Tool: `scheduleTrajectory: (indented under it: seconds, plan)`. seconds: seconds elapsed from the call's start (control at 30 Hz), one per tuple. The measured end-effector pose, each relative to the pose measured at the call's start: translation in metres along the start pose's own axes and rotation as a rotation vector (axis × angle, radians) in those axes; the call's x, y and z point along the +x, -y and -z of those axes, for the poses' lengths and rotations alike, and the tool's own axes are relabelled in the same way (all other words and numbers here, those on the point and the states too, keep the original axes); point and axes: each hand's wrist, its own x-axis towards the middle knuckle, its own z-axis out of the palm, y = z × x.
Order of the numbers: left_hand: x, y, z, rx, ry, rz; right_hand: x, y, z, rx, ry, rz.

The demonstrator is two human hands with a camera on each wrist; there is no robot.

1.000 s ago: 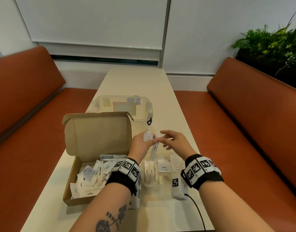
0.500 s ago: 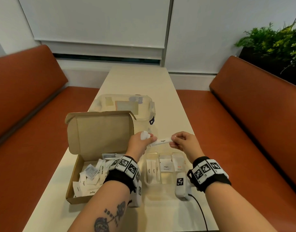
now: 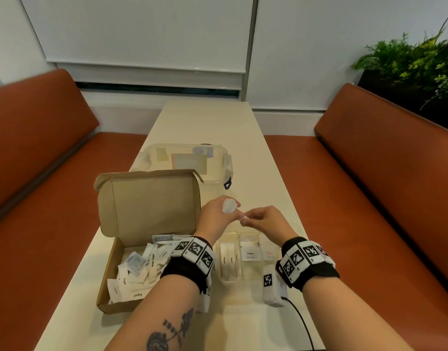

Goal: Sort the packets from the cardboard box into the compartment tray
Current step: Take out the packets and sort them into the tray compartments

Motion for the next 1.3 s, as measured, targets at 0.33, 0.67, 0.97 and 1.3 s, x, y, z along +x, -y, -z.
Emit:
scheduleTrajectory:
  seconds: [0.33,0.67,0.97,1.3]
  plan:
    - [0.001,0.013,0.004,-0.135,-0.033,0.062,-0.009,0.008,0.002,-0.007,0.083,-0.125]
    - [-0.002,0.032,-0.002,0.097,-0.033,0.165,-0.006,0.005,-0.052,-0.216,0.081,-0.348]
    - [-0.003,0.037,0.001,0.017,-0.058,0.225,-0.005,0.005,-0.082,-0.322,0.119,-0.331]
    - [-0.006,0.033,0.003,-0.051,-0.045,0.238,-0.009,-0.004,-0.092,-0.449,0.129,-0.233]
